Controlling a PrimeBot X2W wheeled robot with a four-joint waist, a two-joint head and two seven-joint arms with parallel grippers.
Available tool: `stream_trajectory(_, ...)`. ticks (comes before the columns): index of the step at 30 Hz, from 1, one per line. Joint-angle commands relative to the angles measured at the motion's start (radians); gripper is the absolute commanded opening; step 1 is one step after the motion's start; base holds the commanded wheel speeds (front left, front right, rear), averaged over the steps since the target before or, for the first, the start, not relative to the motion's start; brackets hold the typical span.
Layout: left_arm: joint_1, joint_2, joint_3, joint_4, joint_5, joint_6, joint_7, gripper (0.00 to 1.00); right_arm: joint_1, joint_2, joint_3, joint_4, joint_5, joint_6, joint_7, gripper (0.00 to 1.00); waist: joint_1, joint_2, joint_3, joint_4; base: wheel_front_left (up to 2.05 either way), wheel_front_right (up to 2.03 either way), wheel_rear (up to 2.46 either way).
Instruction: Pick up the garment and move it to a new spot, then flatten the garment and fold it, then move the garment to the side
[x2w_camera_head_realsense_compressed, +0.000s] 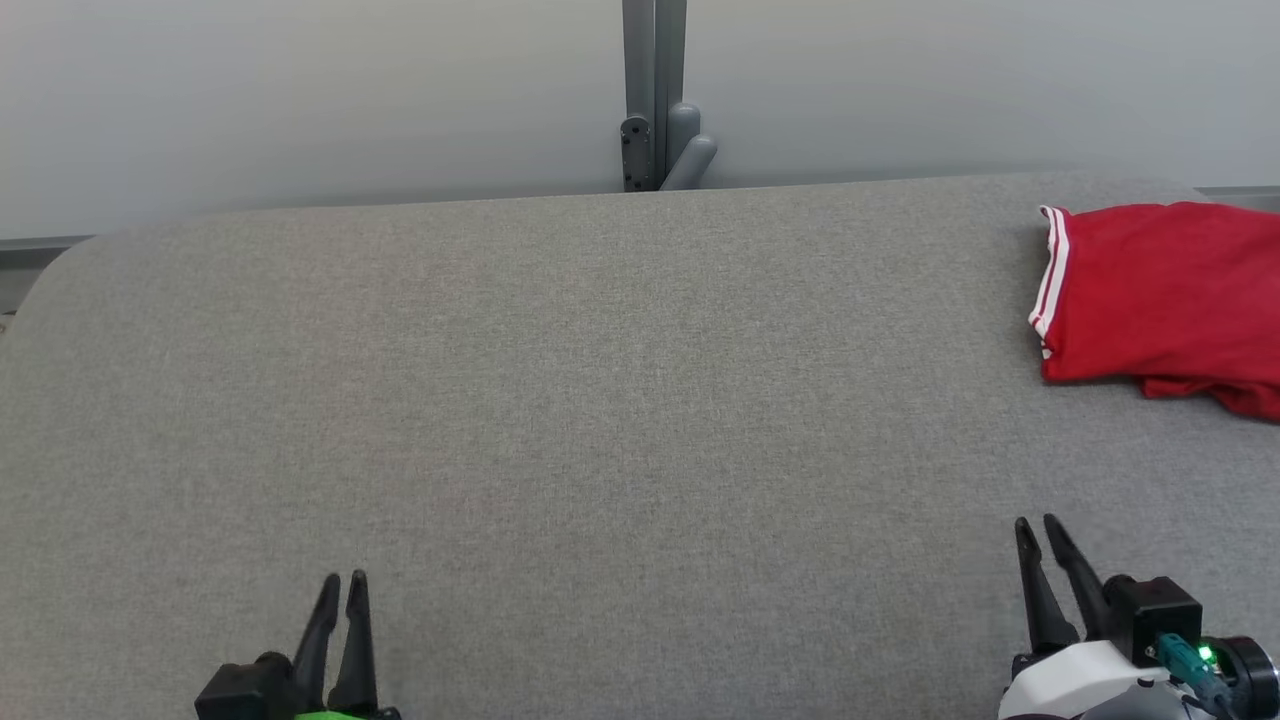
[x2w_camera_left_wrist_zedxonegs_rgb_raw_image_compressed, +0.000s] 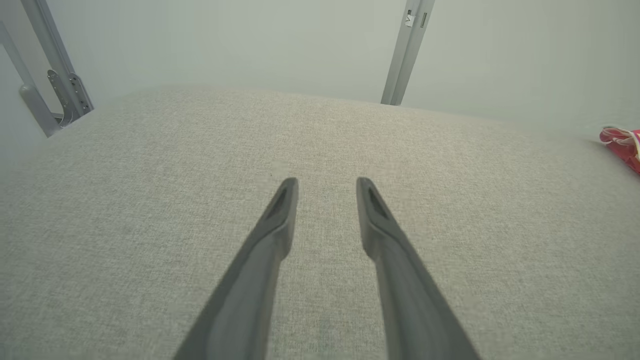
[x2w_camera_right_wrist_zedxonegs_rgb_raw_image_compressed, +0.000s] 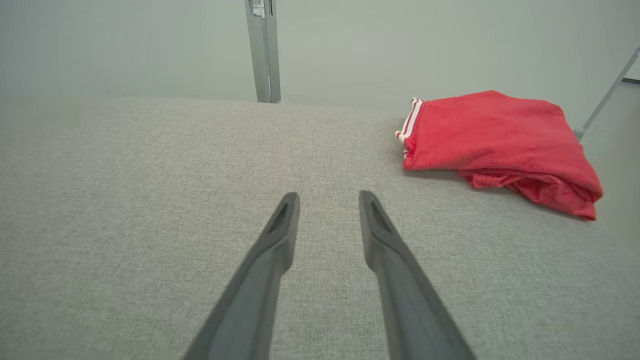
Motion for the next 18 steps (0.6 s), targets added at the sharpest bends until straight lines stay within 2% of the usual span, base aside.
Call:
stream_trajectory(1,0.002,0.0,0.001,0.006,-0.002,0.0,0.003,0.0,0.0,0.001,-0.001,0.007,0.002,0.0,0.002,0.0,0.0,0.0,0.0,0.0,0.0,0.0,0.0)
stream_trajectory(4,0.015,-0.002,0.002,0.033,-0.005,0.0,0.005,0.0,0.009,0.005,0.001,0.034,0.003,0.0,0.004,0.0,0.0,0.0,0.0,0.0,0.0,0.0,0.0)
stream_trajectory(9,-0.016,-0.001,0.02,0.038,-0.118,-0.001,0.041,0.0,-0.025,0.004,-0.015,0.05,0.132,0.0,0.046,0.0,0.0,0.0019,-0.001,-0.001,0.0,0.0,0.0)
stream_trajectory(18,-0.044,-0.001,0.036,0.027,-0.278,0.002,0.081,0.0,-0.049,0.002,-0.01,0.05,0.322,0.0,0.082,0.0,0.0,0.0,0.003,-0.002,0.0,0.0,0.0)
